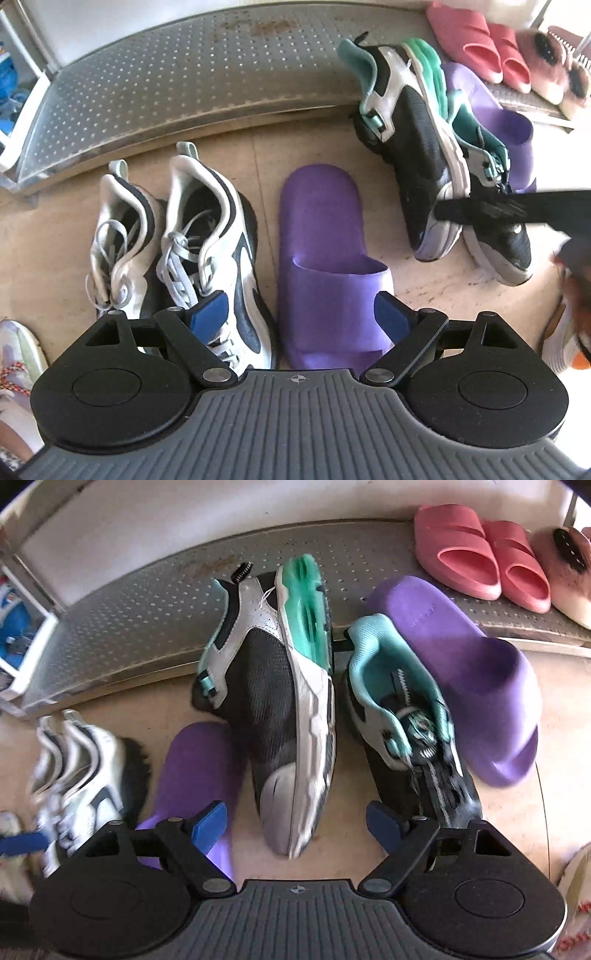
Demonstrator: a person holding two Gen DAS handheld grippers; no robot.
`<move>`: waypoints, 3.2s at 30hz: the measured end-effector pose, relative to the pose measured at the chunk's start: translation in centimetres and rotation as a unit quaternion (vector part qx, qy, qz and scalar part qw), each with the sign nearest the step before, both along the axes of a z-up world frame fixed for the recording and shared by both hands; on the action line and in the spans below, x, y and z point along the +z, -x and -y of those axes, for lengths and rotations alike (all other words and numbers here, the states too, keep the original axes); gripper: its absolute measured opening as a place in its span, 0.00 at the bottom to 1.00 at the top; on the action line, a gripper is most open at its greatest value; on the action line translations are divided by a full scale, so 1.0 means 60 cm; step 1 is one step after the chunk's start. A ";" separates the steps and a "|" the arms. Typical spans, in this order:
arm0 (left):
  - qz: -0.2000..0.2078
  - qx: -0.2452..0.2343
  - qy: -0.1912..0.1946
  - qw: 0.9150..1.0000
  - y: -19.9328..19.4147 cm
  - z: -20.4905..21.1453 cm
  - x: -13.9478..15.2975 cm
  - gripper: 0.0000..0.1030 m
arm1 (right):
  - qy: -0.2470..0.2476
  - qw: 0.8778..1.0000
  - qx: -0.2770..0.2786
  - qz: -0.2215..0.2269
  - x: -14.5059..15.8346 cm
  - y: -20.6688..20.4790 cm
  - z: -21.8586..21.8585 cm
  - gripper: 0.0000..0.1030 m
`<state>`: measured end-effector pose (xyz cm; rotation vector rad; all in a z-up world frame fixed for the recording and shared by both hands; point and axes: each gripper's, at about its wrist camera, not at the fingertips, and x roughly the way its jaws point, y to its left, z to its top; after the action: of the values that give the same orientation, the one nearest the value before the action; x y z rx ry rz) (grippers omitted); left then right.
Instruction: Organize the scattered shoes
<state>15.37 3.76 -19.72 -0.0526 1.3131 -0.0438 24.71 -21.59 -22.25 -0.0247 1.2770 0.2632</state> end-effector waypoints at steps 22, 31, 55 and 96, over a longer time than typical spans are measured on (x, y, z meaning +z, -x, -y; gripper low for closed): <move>-0.002 -0.038 0.004 0.999 0.016 0.040 0.010 0.87 | 0.025 0.988 -0.123 -0.089 -0.031 -0.058 0.172 0.65; 0.004 -0.055 0.005 0.998 0.003 0.080 0.014 0.87 | 0.047 0.997 -0.041 0.037 0.099 -0.109 0.295 0.78; 0.013 -0.061 0.002 0.998 0.003 0.075 0.020 0.87 | -0.014 0.929 -0.365 0.064 0.061 -0.145 0.341 0.23; 0.034 -0.010 0.026 0.999 0.058 -0.045 0.091 0.88 | 0.102 0.957 -0.264 -0.065 0.002 0.012 -0.008 0.21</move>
<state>11.92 6.46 -14.29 -0.0808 1.2450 -0.0965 23.99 -21.13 -22.10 0.1587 1.3879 -0.3321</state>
